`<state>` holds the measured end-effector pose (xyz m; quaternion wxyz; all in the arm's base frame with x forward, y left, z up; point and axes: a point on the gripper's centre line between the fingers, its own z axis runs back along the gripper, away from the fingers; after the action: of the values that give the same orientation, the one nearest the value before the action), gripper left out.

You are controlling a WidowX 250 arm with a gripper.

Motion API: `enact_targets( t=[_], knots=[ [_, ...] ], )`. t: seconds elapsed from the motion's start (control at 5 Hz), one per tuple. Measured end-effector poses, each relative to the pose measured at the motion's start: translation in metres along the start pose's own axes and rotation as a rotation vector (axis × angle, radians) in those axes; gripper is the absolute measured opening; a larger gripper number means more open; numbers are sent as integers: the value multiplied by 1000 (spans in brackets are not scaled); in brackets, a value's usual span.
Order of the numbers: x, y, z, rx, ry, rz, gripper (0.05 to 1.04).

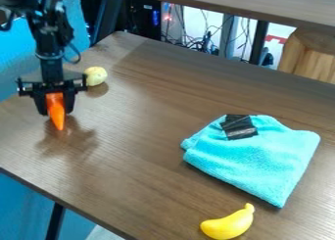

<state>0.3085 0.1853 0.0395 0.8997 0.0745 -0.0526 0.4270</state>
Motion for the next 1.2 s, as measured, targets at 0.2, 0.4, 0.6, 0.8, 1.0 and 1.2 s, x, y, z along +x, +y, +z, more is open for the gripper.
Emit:
enact_targets(
  t=[0.2,0.4,0.6,0.8,1.0,1.2],
  knots=[
    [-15,-1,41,-90,-127,21,574],
    [-44,-19,64,-130,-123,-33,574],
    [-78,-34,64,-90,-38,-168,574],
    [-125,-48,52,-129,97,-350,574],
    [-145,-50,44,-143,136,-403,574],
    [-160,-51,43,-136,120,-418,574]
  ],
)
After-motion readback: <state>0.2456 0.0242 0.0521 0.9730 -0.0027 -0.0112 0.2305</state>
